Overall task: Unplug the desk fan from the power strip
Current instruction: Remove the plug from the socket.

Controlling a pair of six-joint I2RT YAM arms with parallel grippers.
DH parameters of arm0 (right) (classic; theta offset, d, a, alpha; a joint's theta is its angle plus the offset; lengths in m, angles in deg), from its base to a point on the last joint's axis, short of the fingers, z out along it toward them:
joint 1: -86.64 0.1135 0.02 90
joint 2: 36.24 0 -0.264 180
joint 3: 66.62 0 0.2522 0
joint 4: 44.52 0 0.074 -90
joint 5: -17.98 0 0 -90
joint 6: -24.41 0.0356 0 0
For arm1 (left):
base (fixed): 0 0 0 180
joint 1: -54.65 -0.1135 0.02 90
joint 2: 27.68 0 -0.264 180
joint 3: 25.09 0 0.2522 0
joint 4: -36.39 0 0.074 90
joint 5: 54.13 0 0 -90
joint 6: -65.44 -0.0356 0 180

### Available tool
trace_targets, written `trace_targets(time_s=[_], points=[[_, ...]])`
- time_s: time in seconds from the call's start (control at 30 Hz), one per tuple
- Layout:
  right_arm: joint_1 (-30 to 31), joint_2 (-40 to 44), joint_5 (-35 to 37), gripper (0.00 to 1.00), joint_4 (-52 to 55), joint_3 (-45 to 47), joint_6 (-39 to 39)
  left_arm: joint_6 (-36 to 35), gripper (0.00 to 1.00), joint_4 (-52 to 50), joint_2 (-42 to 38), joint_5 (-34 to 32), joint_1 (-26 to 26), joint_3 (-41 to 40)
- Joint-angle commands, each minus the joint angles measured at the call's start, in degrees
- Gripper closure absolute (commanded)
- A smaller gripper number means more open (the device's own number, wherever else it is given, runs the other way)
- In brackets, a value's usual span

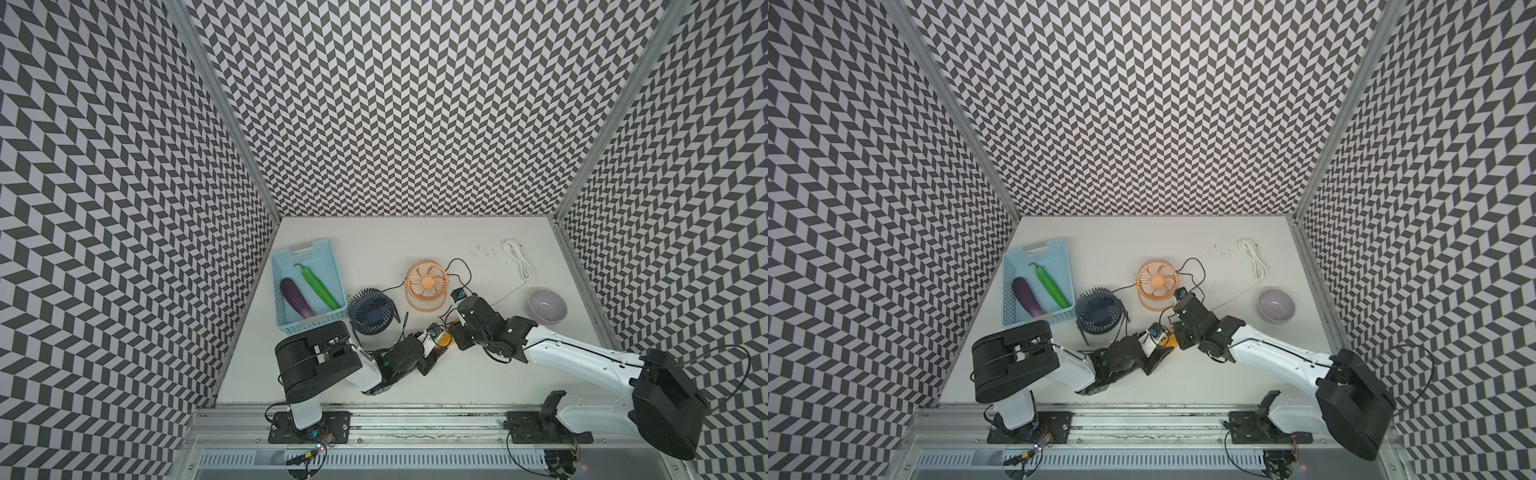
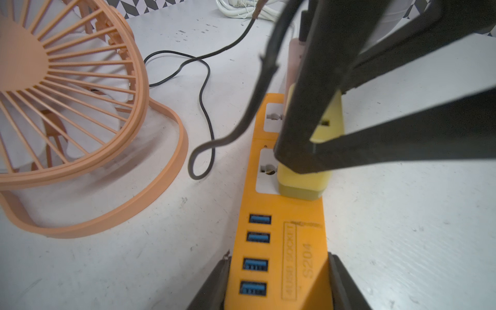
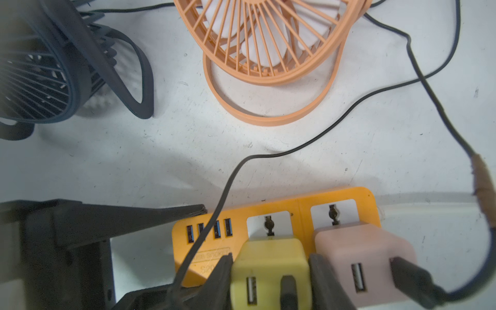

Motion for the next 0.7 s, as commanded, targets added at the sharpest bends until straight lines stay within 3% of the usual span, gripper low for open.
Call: trace_targets(time_s=[0.0,0.2,0.4,0.67], points=[[3.2,0.7,-1.4,0.91,-6.2,-1.2,0.8,0.3,0.69,-1.9,1.6,-0.5,-0.2,0.5],[2.5,1.3,-0.2,0.91,-6.0,-1.5,1.9,0.4,0.7,-1.9,1.6,-0.6,-0.2,0.4],[-5.1,4.6,-4.4,0.92,-6.5,0.8,1.4,0.5,0.7,-1.8,1.6,-0.6,-0.2,0.3],[-2.1,3.6,-3.7,0.92,-5.9,-0.2,0.8,0.6,0.7,-1.6,1.8,-0.3,-0.2,0.5]])
